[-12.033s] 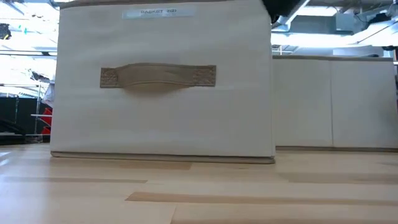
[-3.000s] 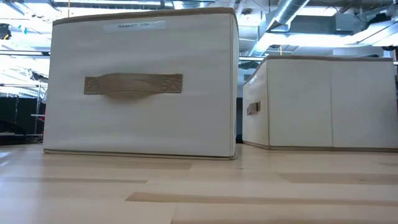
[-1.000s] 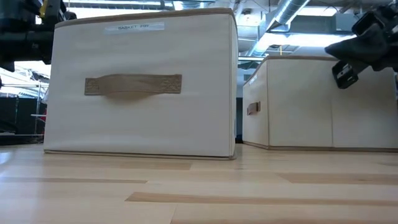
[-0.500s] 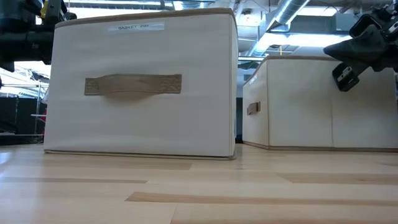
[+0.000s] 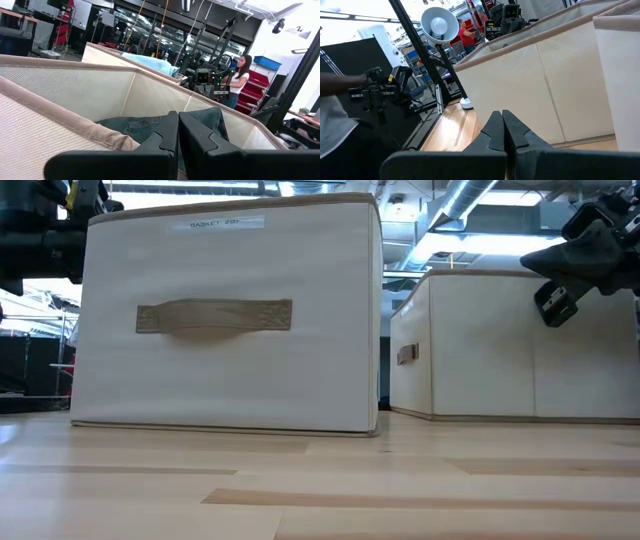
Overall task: Sort clothes
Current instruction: Return to Home Position
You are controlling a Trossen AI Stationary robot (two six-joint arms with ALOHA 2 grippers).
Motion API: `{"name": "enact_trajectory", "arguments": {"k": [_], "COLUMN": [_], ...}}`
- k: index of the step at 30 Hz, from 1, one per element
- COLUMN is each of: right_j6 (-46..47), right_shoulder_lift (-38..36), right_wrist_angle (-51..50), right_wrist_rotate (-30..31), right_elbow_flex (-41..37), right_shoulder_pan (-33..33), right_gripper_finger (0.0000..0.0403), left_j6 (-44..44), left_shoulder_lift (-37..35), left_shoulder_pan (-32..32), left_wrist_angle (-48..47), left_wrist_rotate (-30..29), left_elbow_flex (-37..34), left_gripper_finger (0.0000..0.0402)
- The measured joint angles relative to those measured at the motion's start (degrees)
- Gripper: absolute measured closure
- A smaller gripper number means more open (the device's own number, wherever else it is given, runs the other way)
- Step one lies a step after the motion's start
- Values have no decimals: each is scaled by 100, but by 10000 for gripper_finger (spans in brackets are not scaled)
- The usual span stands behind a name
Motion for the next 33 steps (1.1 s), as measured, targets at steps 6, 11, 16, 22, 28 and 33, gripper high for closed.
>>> {"name": "enact_trajectory", "arguments": {"k": [6, 11, 16, 22, 28, 33], "right_j6": [0, 0, 0, 2, 2, 2], "right_shoulder_lift": [0, 0, 2, 2, 2, 2], "right_wrist_angle": [0, 0, 0, 0, 0, 0], "right_wrist_rotate": [2, 2, 2, 4, 4, 7], "right_elbow_flex": [0, 0, -2, -2, -2, -2], "right_shoulder_pan": [0, 0, 0, 0, 0, 0], "right_gripper_finger": [403, 403, 403, 403, 403, 403], "left_j6": [-11, -11, -9, -9, -9, -9], "left_shoulder_lift": [0, 0, -63, -66, -68, -68], "left_shoulder_pan": [1, 0, -219, -231, -233, -233], "left_wrist_angle": [0, 0, -24, -6, 9, 15], "left_wrist_rotate": [0, 0, -68, -59, -37, -20], "left_elbow_flex": [0, 0, 0, 0, 0, 0], "left_gripper_finger": [391, 391, 391, 390, 390, 390]}}
